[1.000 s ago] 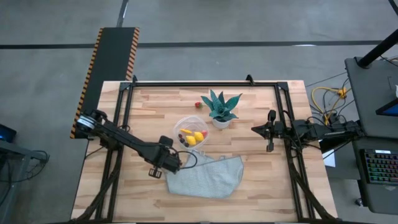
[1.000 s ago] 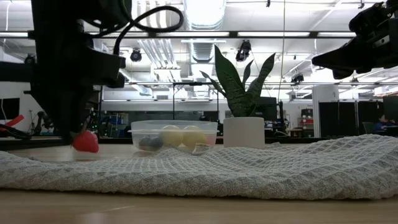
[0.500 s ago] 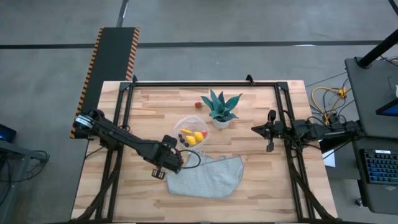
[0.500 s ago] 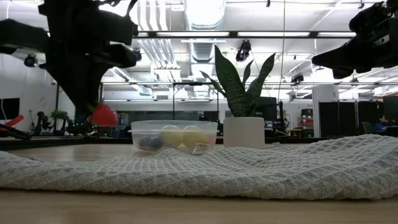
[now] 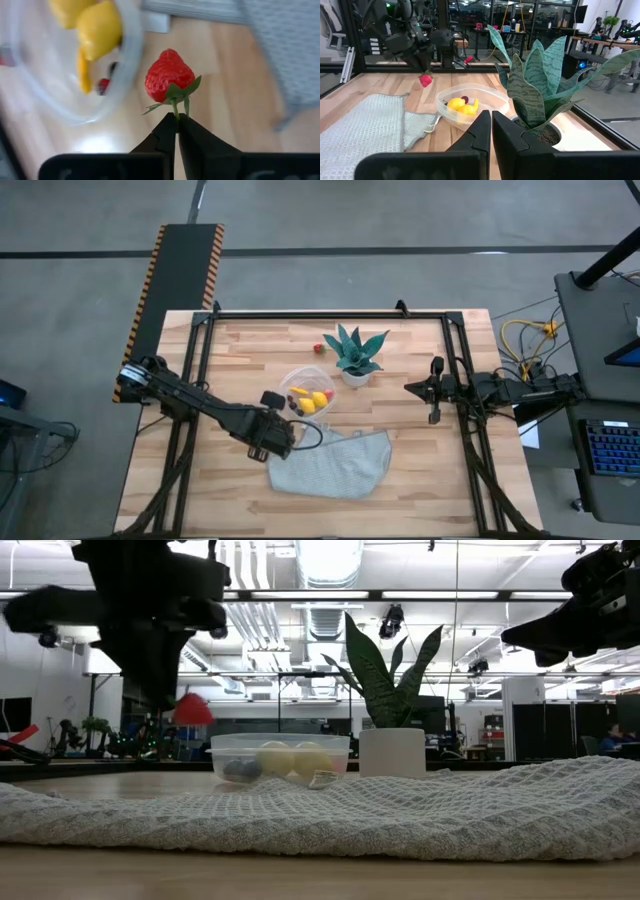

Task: Pick and placing Produce into tupperware
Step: Put the bottom red strawberry into the container

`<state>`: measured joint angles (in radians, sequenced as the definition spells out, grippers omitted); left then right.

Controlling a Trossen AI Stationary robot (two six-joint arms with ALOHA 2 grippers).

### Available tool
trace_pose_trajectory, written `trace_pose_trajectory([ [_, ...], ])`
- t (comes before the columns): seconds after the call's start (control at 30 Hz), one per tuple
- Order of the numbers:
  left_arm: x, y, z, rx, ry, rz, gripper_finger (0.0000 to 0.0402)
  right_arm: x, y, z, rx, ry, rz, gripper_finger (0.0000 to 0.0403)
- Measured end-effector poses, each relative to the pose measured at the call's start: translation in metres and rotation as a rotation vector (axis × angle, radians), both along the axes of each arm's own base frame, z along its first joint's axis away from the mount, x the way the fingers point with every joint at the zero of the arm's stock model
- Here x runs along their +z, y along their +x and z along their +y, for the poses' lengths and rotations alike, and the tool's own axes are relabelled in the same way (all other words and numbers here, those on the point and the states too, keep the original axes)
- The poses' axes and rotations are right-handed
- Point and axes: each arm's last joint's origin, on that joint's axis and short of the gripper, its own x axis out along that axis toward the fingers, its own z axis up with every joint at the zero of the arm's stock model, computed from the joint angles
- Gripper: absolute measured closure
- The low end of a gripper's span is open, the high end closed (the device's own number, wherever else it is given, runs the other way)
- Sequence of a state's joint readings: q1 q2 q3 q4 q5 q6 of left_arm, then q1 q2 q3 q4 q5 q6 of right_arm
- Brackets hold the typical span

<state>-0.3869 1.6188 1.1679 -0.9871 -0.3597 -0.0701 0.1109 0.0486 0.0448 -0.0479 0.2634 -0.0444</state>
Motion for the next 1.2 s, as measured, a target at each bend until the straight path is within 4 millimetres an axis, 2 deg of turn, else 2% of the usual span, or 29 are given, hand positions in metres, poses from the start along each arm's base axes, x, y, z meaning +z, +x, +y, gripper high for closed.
trace_pose_trajectory([
  [0.57,0.004,0.004,0.011,0.048,0.270,-0.109,0.0401,0.000,0.000,0.000,0.000,0.000,0.000,0.0394],
  [1.2,0.006,0.027,0.063,-0.018,0.293,-0.070,0.0401,0.000,0.000,0.000,0.000,0.000,0.000,0.0394],
])
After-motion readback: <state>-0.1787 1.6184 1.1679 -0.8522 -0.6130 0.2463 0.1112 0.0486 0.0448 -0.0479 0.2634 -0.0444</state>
